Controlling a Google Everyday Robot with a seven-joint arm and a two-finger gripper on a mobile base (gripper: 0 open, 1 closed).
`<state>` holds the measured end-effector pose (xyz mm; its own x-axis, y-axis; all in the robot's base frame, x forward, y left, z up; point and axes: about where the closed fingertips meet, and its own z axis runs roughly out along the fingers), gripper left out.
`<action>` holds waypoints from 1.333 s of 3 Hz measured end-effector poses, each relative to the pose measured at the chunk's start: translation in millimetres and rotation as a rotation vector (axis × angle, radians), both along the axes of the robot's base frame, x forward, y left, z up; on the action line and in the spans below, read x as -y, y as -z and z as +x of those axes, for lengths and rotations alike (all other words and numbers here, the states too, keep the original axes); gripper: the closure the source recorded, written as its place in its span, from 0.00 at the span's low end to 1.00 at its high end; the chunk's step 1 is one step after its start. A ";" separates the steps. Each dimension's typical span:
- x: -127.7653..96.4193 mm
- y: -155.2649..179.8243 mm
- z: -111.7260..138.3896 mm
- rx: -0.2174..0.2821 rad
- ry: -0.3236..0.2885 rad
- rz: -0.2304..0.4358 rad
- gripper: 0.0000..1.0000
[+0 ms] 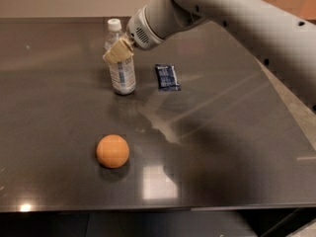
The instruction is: Knock blue plastic bottle over
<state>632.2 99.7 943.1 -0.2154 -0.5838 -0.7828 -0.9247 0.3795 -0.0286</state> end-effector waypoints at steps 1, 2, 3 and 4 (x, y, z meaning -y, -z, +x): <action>11.7 -21.7 -11.6 0.027 -0.028 -0.017 0.88; 32.7 -44.7 -24.1 0.049 -0.065 -0.112 1.00; 63.7 -48.0 -43.3 0.025 -0.109 -0.274 1.00; 99.0 -34.5 -73.2 -0.047 -0.167 -0.435 1.00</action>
Offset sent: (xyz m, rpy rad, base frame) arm -0.0560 -0.0808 0.0607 -0.3161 -0.0077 0.1536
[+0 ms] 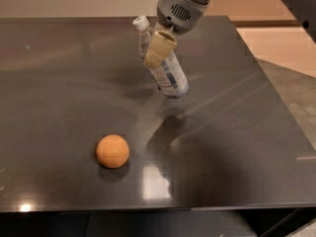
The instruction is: Knock blue plastic bottle over
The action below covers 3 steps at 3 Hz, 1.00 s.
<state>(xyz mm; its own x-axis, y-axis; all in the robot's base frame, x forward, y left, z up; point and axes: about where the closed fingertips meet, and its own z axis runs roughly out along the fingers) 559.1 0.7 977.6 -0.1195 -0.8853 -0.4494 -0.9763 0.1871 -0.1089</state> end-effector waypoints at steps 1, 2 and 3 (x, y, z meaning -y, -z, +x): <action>32.0 25.3 -34.8 -0.105 -0.072 -0.152 1.00; 53.1 48.1 -56.0 -0.165 -0.122 -0.240 1.00; 70.6 67.9 -70.7 -0.199 -0.148 -0.314 0.83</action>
Offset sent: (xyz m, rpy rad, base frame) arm -0.1111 -0.1043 -0.0768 -0.4270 0.3581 0.2138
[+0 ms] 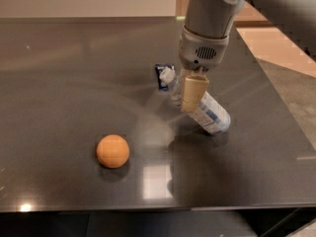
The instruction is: Knock blue plastic bottle over
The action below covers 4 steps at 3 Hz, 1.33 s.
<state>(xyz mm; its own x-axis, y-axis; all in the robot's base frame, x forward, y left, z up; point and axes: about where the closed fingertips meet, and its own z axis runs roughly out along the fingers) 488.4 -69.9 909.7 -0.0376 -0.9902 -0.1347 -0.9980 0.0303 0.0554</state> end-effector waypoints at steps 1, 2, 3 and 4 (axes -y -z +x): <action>10.5 17.1 -11.7 -0.034 -0.016 -0.046 0.61; 17.6 30.4 -23.9 -0.065 -0.028 -0.070 0.37; 20.9 41.5 -31.4 -0.089 -0.028 -0.067 0.14; 14.7 42.8 -22.8 -0.056 -0.024 -0.047 0.00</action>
Offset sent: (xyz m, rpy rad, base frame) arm -0.0685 -0.0477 -0.0405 -0.1714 0.2208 0.0573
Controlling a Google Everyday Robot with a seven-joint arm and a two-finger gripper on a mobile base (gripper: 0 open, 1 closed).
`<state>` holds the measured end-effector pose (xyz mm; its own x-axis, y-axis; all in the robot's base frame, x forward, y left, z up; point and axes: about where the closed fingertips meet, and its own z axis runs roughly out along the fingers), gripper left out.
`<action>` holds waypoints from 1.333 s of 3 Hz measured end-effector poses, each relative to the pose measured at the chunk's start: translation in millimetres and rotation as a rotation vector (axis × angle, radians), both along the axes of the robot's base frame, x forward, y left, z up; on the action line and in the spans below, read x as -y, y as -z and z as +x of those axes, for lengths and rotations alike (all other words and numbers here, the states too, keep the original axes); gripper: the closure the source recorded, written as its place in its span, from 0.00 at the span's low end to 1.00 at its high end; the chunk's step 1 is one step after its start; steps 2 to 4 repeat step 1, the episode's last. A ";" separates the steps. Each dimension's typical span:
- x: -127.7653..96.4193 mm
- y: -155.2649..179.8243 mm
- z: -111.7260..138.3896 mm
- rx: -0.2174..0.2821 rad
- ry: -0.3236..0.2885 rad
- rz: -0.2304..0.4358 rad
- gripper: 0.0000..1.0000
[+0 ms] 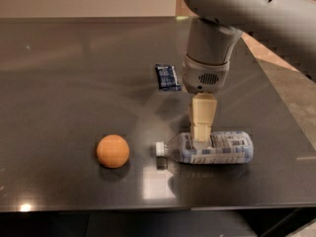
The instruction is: Knock blue plastic bottle over
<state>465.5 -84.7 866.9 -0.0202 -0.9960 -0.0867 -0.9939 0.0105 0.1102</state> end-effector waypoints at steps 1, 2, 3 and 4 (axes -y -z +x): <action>0.0 0.0 0.0 0.000 0.000 0.000 0.00; 0.0 0.0 0.0 0.000 0.000 0.000 0.00; 0.0 0.0 0.0 0.000 0.000 0.000 0.00; 0.0 0.0 0.0 0.000 0.000 0.000 0.00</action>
Offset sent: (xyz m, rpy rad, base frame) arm 0.0000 0.0000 0.0000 0.0000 0.0000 0.0000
